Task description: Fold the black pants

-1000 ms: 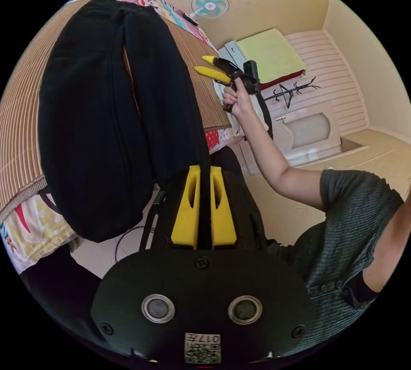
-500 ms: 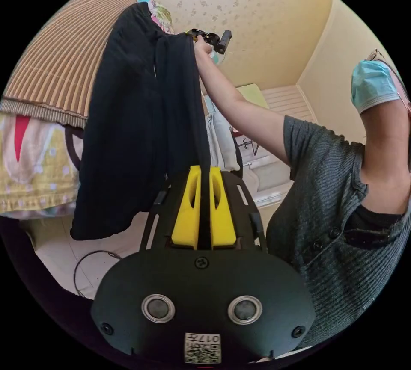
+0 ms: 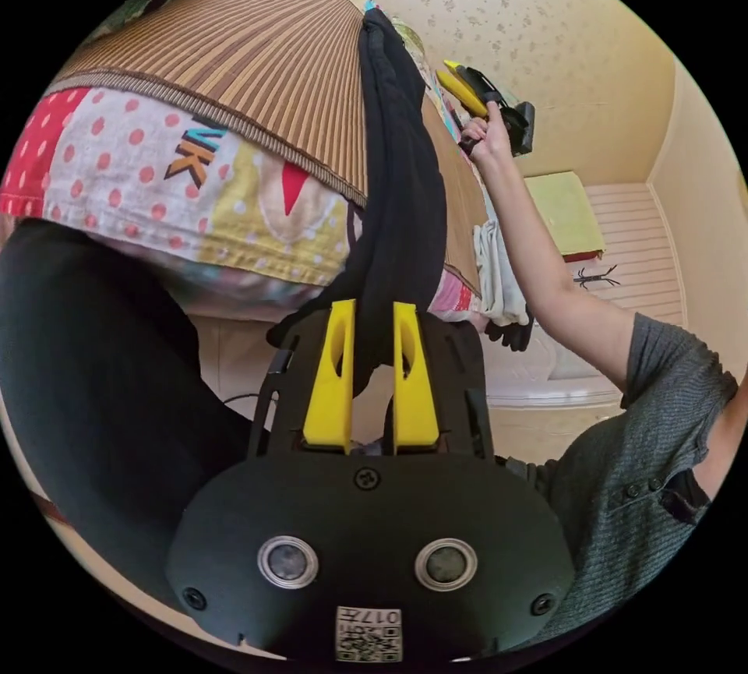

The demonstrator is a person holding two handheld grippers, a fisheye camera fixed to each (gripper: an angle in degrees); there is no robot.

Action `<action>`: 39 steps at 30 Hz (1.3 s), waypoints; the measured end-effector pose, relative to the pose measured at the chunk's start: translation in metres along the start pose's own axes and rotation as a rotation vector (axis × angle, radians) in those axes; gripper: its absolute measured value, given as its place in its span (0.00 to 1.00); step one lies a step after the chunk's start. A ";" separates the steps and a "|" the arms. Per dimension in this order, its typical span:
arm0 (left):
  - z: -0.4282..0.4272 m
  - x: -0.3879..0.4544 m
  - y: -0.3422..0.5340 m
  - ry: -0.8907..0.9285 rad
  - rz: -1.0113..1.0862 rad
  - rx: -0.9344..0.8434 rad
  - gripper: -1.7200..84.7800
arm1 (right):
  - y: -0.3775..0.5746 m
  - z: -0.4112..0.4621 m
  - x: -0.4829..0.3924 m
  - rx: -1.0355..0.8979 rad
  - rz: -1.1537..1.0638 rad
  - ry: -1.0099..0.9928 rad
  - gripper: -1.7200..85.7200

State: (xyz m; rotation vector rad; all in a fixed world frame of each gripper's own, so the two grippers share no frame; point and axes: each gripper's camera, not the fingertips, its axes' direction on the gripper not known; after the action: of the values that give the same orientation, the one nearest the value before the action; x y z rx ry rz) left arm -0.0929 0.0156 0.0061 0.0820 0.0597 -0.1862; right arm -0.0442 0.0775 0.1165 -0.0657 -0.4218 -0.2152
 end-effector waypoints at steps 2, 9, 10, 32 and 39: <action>0.006 0.009 -0.009 -0.036 0.037 -0.030 0.12 | 0.078 -0.018 -0.004 0.000 0.040 -0.037 0.13; 0.037 0.042 -0.018 -0.187 0.148 -0.166 0.07 | 0.219 -0.028 -0.050 -0.056 0.077 -0.063 0.15; 0.033 0.052 -0.013 -0.134 0.182 -0.149 0.06 | 0.234 -0.025 -0.060 -0.071 0.070 -0.087 0.14; 0.079 0.063 -0.024 -0.205 0.100 -0.123 0.11 | 0.231 -0.022 -0.043 -0.193 0.129 -0.029 0.10; 0.091 0.092 0.021 -0.264 0.238 -0.257 0.08 | 0.260 -0.062 -0.039 -0.267 0.105 -0.165 0.06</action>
State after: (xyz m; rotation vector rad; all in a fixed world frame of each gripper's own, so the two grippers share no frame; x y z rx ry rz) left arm 0.0062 0.0118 0.0922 -0.1911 -0.1885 0.0508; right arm 0.0036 0.3321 0.0393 -0.3687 -0.5508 -0.1615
